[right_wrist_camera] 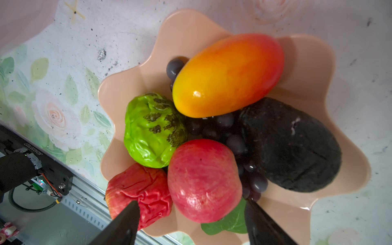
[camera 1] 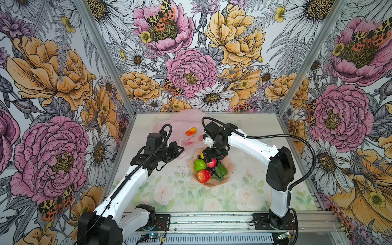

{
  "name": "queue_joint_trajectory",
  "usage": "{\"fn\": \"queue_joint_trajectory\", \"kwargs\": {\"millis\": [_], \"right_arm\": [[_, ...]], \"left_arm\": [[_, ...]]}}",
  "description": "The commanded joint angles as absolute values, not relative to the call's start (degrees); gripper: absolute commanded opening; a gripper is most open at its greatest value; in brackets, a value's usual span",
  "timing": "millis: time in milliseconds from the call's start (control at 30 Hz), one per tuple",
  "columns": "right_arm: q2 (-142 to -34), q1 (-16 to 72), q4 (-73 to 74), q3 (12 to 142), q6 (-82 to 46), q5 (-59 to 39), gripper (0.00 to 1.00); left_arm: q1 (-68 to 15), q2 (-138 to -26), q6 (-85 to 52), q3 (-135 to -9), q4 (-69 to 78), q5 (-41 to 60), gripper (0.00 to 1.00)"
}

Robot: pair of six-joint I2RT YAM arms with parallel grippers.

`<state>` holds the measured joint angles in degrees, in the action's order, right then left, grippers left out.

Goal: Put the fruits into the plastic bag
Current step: 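Move the right gripper over the plate and close it on the red apple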

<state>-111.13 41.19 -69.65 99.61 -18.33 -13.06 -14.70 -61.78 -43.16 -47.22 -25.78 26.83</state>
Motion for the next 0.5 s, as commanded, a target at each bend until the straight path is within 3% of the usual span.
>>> {"fn": "queue_joint_trajectory", "kwargs": {"millis": [0, 467], "right_arm": [[-112.1, 41.5, -69.9, 101.4, -17.9, -12.1, 0.78], [-114.0, 41.5, -69.9, 101.3, -18.0, -11.4, 0.67]], "left_arm": [[-13.9, -62.4, -43.1, -46.3, -23.8, 26.2, 0.00], [-13.3, -64.4, -43.0, -47.0, -23.0, 27.3, 0.00]]}}
